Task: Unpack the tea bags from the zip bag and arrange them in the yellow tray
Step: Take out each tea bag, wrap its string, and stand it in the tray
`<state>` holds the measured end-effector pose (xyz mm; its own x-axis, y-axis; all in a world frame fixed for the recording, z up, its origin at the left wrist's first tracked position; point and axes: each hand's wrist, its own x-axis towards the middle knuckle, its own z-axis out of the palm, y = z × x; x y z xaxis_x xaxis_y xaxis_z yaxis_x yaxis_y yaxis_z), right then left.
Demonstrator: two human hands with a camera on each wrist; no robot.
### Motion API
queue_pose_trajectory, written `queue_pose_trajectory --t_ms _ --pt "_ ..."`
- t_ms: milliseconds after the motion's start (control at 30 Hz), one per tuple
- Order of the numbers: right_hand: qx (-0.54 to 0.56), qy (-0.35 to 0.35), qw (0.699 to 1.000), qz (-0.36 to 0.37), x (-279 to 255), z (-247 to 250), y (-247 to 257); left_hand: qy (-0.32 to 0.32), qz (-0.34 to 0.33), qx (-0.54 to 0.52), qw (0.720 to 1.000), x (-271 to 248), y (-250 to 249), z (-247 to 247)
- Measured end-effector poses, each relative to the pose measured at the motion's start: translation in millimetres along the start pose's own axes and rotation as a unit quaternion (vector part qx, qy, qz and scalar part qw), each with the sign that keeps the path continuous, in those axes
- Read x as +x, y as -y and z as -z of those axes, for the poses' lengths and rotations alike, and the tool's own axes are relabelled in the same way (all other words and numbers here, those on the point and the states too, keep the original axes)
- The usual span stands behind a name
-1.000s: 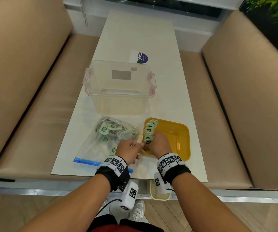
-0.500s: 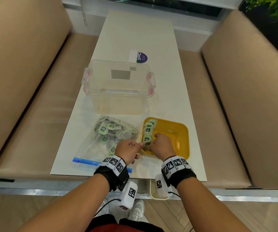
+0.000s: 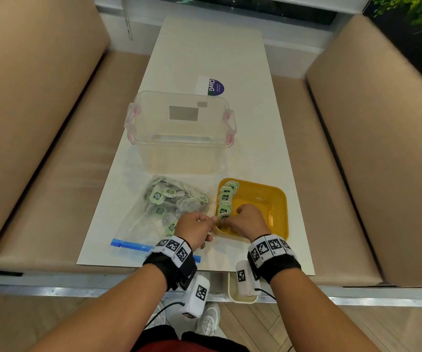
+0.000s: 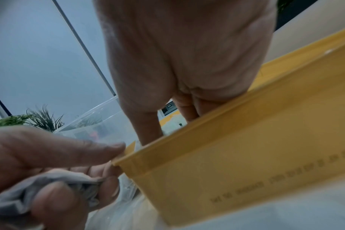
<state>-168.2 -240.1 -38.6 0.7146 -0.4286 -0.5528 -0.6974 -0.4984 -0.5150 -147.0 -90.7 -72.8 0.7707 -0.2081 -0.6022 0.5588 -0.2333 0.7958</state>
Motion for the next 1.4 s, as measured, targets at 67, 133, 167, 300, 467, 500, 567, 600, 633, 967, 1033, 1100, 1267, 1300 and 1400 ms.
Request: queue_pose_trajectory --t_ms 67,133,167,300,467,500,567,600,633,967,1033,1100,1267,1300,1400 --pt "0.017 -0.007 1.000 -0.006 1 -2 1 0.000 -0.001 0.005 1.000 0 0 0" --pt "0.026 -0.015 0.999 -0.011 3 -4 1 -0.001 -0.002 0.010 1.000 -1 0 0" --pt "0.026 -0.019 0.999 -0.012 4 -5 2 -0.001 -0.002 0.011 1.000 -1 0 0" --pt "0.015 -0.023 1.000 -0.004 7 -8 2 0.000 0.001 0.008 1.000 -2 -2 1" --pt "0.001 -0.024 1.000 -0.002 7 -8 2 0.010 0.011 0.000 1.000 -4 -3 2" --pt "-0.003 -0.026 1.000 -0.005 8 -8 2 0.013 0.015 -0.008 1.000 -5 -4 3" --pt "-0.014 -0.027 1.000 -0.006 7 -5 2 0.018 0.032 -0.038 0.999 -6 -8 5" --pt "-0.018 -0.026 0.999 -0.005 5 -3 2 0.021 0.043 -0.058 0.997 -7 -10 7" --pt "-0.021 -0.022 1.000 -0.007 4 -1 1 0.027 0.052 -0.079 0.995 -8 -12 10" --pt "-0.022 -0.091 0.994 0.064 -6 21 -3 0.096 0.044 -0.210 0.972 -21 -11 27" --pt "-0.030 -0.082 0.994 0.070 -7 21 -3 0.103 0.045 -0.205 0.972 -22 -10 27" --pt "-0.044 -0.065 0.995 0.067 -9 19 -4 0.107 0.048 -0.201 0.973 -24 -9 27" --pt "-0.042 -0.089 0.989 0.111 -20 21 -5 0.115 0.049 -0.212 0.969 -27 -6 30" --pt "-0.037 -0.101 0.984 0.143 -24 23 -2 0.117 0.046 -0.212 0.969 -27 -6 31" --pt "-0.032 -0.070 0.971 0.226 -42 25 14 0.126 0.033 -0.206 0.970 -29 -8 32"
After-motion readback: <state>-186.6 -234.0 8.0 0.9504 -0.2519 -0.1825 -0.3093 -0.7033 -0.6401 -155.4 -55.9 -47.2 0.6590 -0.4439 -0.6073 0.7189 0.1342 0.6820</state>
